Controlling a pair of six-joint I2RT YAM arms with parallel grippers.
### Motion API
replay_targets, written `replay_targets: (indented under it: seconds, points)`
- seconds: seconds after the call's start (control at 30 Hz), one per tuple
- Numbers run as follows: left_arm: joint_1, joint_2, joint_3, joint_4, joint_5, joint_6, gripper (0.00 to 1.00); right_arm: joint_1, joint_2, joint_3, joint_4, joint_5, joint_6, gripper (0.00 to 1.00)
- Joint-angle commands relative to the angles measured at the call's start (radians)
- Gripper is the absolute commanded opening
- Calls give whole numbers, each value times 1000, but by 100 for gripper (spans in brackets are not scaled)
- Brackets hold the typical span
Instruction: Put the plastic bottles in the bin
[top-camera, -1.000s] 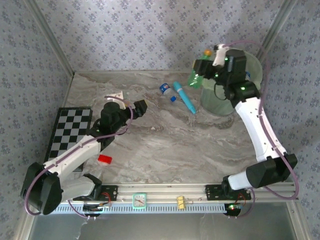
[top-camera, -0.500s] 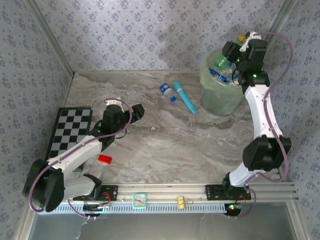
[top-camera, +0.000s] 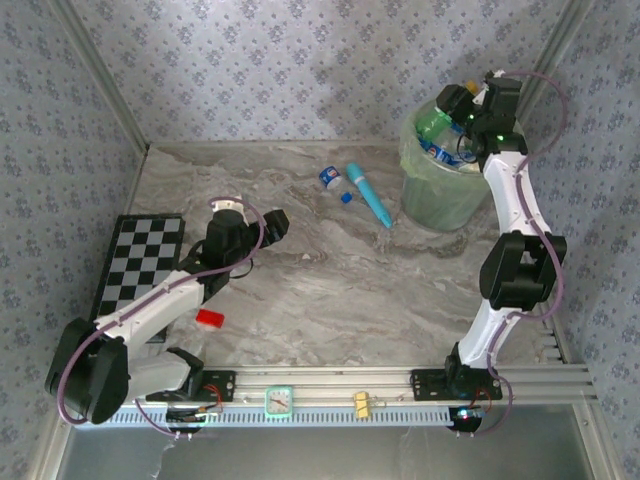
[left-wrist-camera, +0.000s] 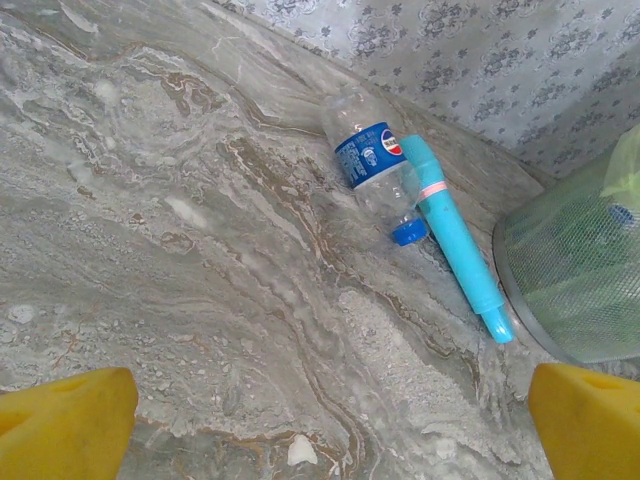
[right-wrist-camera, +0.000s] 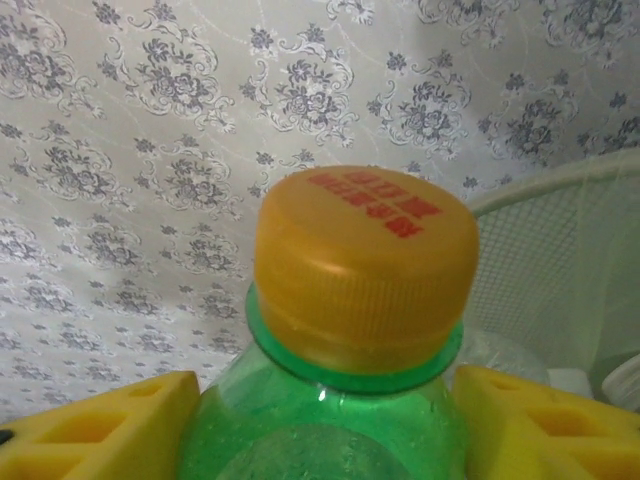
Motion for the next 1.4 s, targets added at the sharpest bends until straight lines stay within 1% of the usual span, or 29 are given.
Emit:
replay_targets:
  seconds: [0.0,0.07,0.17,0.3,0.37,0.47,0.53,0.63,0.7,0.83,0.93,1.07,1.2,1.37]
  points:
    - [7,0,6,-16,-14,-7,100,-30,-23,-1,-15,12,50,78]
    - [13,-3,7,-22,-23,-5,100,-43,-53,-30,-7,39,51,83]
    - [24,-6,11,-26,-27,-1,100,-55,-111,-70,8,95,33,88]
    - [39,-4,20,-33,-27,9,100,-59,-184,-115,32,150,-26,89]
    - [47,-5,26,-40,-32,15,100,-55,-199,-120,42,126,-41,85]
    - [64,-12,32,-44,-34,18,100,-35,-182,-85,19,64,-72,80]
    - [73,-18,35,-46,-36,22,100,-12,-151,-49,-1,28,-100,74]
    - [77,-30,38,-54,-38,29,100,15,-84,15,-22,-33,-103,68]
    - [78,-38,37,-63,-40,30,100,33,-30,70,-38,-77,-98,66]
    - [81,-57,26,-81,-49,29,100,70,68,160,-79,-109,-94,66]
    - [85,-81,14,-97,-66,29,100,74,114,182,-116,-95,-66,66]
    - [95,-112,2,-113,-82,38,100,60,113,135,-110,-77,-31,66]
    - [109,-126,4,-121,-87,44,100,66,64,85,-78,-51,-43,66]
    - [120,-135,9,-119,-93,48,100,87,-30,40,-75,45,-99,67]
